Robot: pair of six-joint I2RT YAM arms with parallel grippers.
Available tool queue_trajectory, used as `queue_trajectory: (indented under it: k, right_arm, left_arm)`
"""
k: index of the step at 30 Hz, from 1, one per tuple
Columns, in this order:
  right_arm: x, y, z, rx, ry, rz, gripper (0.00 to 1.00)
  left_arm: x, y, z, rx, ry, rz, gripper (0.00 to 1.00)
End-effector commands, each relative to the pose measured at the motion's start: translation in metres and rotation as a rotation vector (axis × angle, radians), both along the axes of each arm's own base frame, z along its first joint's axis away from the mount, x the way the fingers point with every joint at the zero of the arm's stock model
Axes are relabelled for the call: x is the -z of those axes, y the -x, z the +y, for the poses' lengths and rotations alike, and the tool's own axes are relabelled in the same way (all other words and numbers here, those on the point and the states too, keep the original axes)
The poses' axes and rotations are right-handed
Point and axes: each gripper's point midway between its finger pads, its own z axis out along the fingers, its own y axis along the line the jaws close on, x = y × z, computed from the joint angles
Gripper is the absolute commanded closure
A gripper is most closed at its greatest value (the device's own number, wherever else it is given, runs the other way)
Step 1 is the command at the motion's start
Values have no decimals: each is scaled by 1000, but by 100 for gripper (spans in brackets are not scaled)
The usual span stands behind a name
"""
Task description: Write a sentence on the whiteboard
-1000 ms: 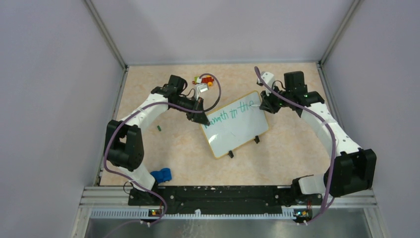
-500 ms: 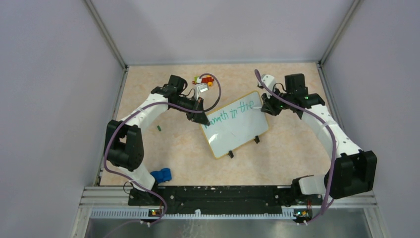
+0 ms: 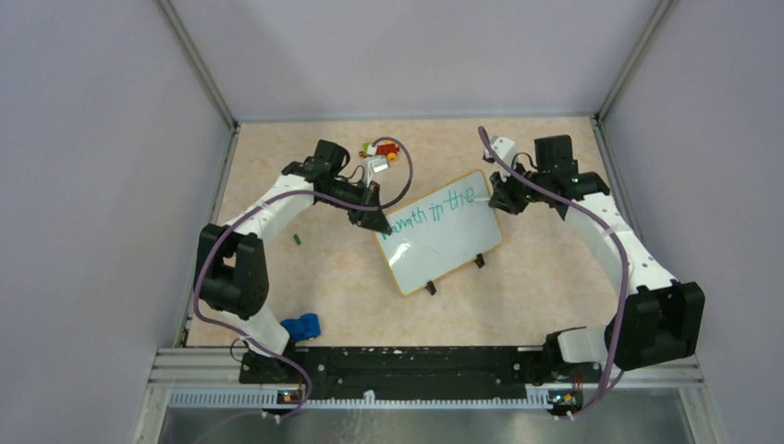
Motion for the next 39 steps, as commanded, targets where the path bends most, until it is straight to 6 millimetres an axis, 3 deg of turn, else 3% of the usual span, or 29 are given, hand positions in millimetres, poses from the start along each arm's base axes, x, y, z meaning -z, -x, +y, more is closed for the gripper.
queue_trajectory:
  k: [1, 9, 20, 25, 30, 39]
  right_arm:
    - [-34, 3, 8, -61, -49, -63, 100]
    - [-41, 42, 40, -204, -103, -24, 100]
    - [-8, 83, 91, -321, -121, 75, 100]
    - [1, 88, 107, -333, -119, 54, 100]
    - [-2, 85, 114, -325, -136, 32, 100]
    - [13, 88, 126, -299, -127, 44, 100]
  left_arm:
    - [-4, -3, -1, 14, 6, -20, 100]
    - [-3, -2, -1, 17, 9, -21, 100]
    - [-2, -2, -2, 20, 11, -19, 100]
    - [-2, -1, -3, 24, 13, -19, 100]
    - [-4, 0, -2, 25, 13, -26, 100]
    - [-1, 0, -2, 23, 12, -19, 100]
